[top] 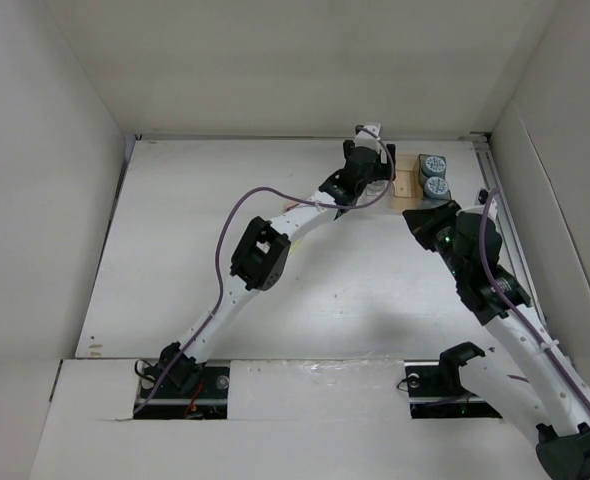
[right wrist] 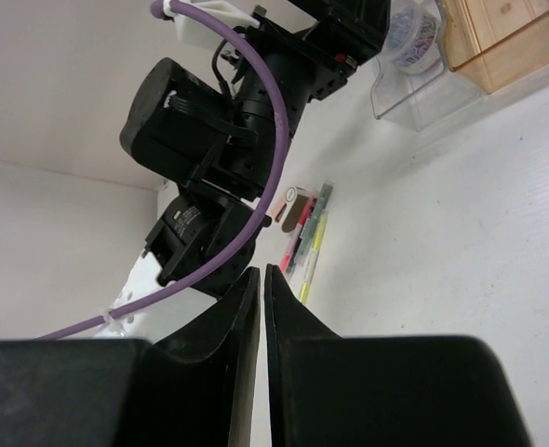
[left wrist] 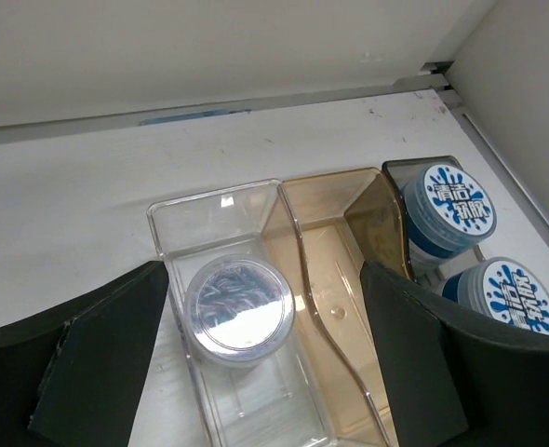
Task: Sort the stationery into containers
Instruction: Place the storage box in the storage box, then pick up the pen from the center of the board.
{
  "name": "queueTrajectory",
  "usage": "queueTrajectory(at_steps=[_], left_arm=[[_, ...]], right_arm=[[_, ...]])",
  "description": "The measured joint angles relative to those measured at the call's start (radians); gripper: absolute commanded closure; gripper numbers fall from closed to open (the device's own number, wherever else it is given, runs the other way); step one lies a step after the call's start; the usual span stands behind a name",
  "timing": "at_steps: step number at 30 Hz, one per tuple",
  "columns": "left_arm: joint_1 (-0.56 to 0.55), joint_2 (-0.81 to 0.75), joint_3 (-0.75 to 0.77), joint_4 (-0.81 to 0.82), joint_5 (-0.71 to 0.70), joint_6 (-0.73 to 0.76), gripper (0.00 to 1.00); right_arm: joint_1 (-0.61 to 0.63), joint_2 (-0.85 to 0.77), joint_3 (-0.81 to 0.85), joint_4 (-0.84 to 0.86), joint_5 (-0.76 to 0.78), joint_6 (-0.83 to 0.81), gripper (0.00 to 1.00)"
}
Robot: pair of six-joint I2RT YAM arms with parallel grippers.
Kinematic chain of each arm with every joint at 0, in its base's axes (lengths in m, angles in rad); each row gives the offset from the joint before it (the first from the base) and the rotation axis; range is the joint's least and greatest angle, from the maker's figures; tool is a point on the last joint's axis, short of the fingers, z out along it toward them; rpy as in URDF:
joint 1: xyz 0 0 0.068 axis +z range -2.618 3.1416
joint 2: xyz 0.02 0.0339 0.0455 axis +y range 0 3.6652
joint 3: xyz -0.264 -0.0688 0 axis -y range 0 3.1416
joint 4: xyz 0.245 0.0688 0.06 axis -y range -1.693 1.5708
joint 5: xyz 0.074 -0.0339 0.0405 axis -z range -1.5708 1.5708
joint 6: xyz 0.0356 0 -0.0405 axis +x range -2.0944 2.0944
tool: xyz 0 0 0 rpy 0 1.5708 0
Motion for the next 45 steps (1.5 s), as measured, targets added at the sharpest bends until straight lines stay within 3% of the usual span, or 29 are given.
queueTrajectory(at_steps=[5, 7, 11, 20, 24, 26, 29, 35, 45], left_arm=[[0.0, -0.007, -0.026, 0.035, 0.006, -0.005, 0.16], [0.0, -0.038, -0.086, 0.046, 0.013, -0.01, 0.23], [0.0, -0.137, -0.228, 0.048, 0.034, -0.019, 0.29], [0.008, -0.677, -0.691, 0.055, -0.011, -0.063, 0.29], [0.048, -0.902, -0.914, 0.063, -0.067, -0.117, 0.32], [0.069, -0.958, -1.025, 0.054, -0.109, -0.127, 0.31], [0.085, -0.945, -1.091, -0.031, -0.15, -0.122, 0.31], [0.076, -0.79, -1.086, -0.194, -0.153, -0.081, 0.25], [0.08, -0.682, -0.993, -0.23, -0.192, 0.045, 0.23]], right_arm=[[0.0, 0.001, -0.006, 0.0, -0.001, 0.0, 0.87], [0.0, 0.001, -0.007, 0.002, -0.002, 0.0, 0.87], [0.0, -0.003, -0.015, 0.005, -0.003, -0.003, 1.0], [0.0, -0.003, -0.034, 0.026, -0.05, -0.015, 1.0], [0.0, 0.027, -0.037, 0.03, -0.083, -0.021, 0.87], [0.0, 0.04, -0.037, 0.035, -0.101, -0.024, 0.69], [0.0, 0.054, -0.037, 0.05, -0.126, -0.029, 0.57], [0.0, 0.06, -0.048, 0.059, -0.153, -0.041, 0.56], [0.0, 0.073, -0.052, 0.072, -0.172, -0.045, 0.56]])
